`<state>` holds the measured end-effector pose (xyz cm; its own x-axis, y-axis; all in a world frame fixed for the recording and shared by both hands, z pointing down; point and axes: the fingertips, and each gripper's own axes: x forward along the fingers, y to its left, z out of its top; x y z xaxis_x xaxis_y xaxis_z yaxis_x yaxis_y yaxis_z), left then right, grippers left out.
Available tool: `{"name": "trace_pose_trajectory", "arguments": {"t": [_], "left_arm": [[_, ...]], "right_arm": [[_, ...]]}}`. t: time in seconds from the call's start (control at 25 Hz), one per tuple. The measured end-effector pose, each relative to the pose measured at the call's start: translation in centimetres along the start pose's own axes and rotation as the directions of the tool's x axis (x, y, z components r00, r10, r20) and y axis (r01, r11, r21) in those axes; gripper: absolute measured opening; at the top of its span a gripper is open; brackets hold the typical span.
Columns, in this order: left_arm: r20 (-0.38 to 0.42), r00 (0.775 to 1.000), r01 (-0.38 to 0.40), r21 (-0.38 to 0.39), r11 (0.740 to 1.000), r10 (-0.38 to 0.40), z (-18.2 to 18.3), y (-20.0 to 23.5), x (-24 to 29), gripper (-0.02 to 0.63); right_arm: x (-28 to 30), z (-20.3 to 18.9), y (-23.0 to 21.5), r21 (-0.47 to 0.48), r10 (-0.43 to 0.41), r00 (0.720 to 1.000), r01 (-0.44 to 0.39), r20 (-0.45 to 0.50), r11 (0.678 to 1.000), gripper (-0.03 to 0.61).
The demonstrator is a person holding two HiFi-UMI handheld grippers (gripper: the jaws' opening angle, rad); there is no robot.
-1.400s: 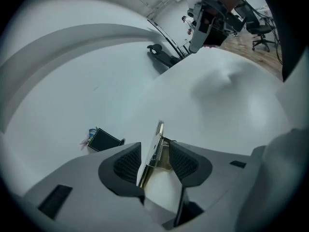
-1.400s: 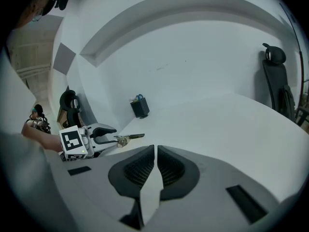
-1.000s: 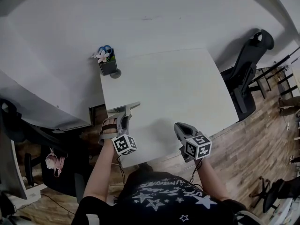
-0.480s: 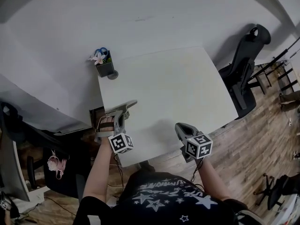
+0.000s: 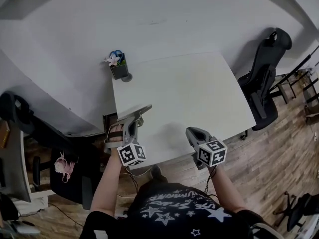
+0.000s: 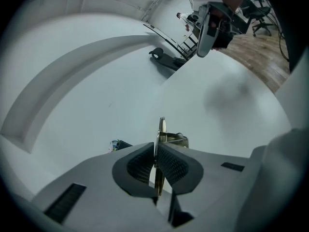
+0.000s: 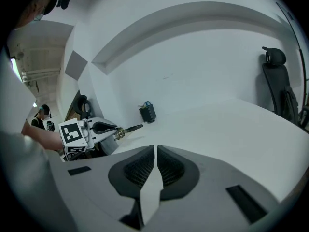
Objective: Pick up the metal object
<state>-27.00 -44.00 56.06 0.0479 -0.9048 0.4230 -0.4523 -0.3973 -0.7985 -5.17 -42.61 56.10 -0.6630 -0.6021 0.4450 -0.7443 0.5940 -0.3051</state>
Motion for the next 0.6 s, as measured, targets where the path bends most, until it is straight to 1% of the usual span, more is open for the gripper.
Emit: {"name": "trace_pose_trajectory", "arguments": {"t": [0.2,0.4,0.6], "left_arm": [[-0.009,0.999,-0.039,-0.103,0.994,0.038,1.7,-0.5,-3.9,0.035],[-0.025,0.998,-0.070,-0.240,0.968,0.066,3.5,-1.4,-8.5,0.035],[-0.048,0.995,-0.101,-0.306,0.947,0.091,5.3,-3.6,-12.9,0.032]], "right_arm": [[-3.5,0.1,0.4,-0.027,0.019,0.999,-0.018,0.034,0.999,0.049],[-7.9,-1.2,1.1,-0.041,0.043,0.998,-0.042,0.047,0.998,0.049],[-12.7,-2.9,1.4,-0.045,0.056,0.997,-0.053,0.061,0.998,0.049]]}}
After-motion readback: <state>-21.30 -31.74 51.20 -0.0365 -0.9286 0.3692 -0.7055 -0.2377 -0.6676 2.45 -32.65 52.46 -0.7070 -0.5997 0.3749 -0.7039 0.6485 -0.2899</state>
